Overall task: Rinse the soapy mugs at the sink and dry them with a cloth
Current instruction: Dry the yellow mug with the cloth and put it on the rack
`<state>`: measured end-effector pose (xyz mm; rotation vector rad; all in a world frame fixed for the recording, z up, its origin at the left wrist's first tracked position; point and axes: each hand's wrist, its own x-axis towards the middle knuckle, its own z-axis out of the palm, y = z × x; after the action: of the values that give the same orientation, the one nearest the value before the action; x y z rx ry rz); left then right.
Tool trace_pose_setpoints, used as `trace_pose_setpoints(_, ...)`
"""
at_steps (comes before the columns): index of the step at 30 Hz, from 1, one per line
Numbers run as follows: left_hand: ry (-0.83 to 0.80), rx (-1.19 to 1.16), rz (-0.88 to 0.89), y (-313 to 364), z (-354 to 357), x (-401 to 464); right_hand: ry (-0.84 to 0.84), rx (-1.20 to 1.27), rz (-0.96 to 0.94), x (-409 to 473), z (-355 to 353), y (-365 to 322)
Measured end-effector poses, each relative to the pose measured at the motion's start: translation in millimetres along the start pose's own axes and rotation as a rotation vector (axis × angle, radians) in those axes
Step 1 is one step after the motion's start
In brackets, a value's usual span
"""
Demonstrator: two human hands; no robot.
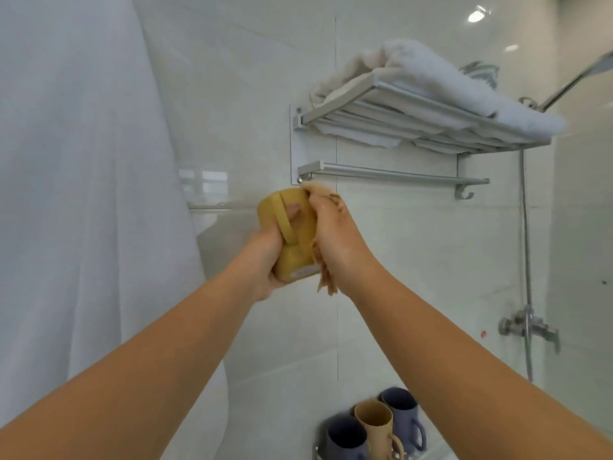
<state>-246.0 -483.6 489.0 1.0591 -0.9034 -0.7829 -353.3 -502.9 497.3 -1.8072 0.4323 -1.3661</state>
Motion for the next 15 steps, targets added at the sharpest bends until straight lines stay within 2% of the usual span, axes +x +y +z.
trace_pose_setpoints(2,-0.021,0.056,0.085,-3,-3,1,-0.042,-0.267,-0.196,-12,15,13)
trace_pose_setpoints(5,0.04,0.061,0.162,-6,-18,-4,-0.136,-0.529,-0.296,-25,24,26)
trace_pose_setpoints(7,0.004,0.078,0.21,-8,-26,-8,-0.144,-0.559,-0.327,-27,28,26)
trace_pose_setpoints(11,-0.058,0.132,0.247,1,-33,-17,-0.095,-0.462,-0.394,-17,34,15)
trace_pose_setpoints(15,-0.136,0.111,0.268,7,-37,-24,-0.15,-0.454,-0.42,-7,32,5)
